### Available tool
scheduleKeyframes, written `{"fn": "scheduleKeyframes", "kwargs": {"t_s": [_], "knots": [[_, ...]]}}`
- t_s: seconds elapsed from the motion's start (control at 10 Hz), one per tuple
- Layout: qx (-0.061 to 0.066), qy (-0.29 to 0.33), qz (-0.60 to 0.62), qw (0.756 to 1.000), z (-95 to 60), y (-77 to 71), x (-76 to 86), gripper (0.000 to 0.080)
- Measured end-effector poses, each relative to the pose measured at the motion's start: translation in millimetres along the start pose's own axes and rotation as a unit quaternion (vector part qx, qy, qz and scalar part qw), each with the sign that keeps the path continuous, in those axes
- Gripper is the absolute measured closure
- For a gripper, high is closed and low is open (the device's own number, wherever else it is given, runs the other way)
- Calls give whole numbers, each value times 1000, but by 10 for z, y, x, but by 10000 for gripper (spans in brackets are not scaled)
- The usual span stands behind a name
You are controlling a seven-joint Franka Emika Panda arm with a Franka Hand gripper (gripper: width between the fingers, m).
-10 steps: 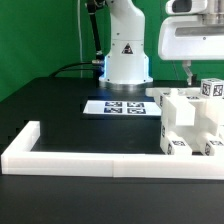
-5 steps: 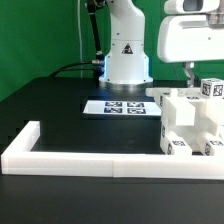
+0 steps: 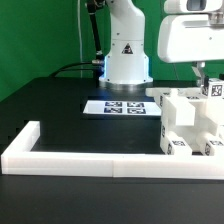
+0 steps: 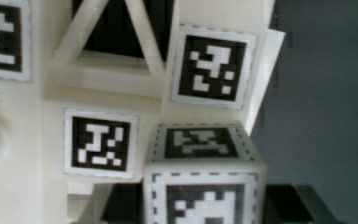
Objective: Assemble chair
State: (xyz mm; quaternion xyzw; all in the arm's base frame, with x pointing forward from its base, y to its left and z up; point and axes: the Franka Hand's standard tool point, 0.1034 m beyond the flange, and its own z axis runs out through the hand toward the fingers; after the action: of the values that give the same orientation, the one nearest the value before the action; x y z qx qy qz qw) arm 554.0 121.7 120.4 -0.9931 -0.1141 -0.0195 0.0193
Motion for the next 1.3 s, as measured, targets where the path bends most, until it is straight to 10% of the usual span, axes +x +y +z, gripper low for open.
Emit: {"fn": "scheduleKeyframes", "kwargs": {"t_s": [1.3], "knots": [[2,-1,366,931,1,-20,1,512]]}}
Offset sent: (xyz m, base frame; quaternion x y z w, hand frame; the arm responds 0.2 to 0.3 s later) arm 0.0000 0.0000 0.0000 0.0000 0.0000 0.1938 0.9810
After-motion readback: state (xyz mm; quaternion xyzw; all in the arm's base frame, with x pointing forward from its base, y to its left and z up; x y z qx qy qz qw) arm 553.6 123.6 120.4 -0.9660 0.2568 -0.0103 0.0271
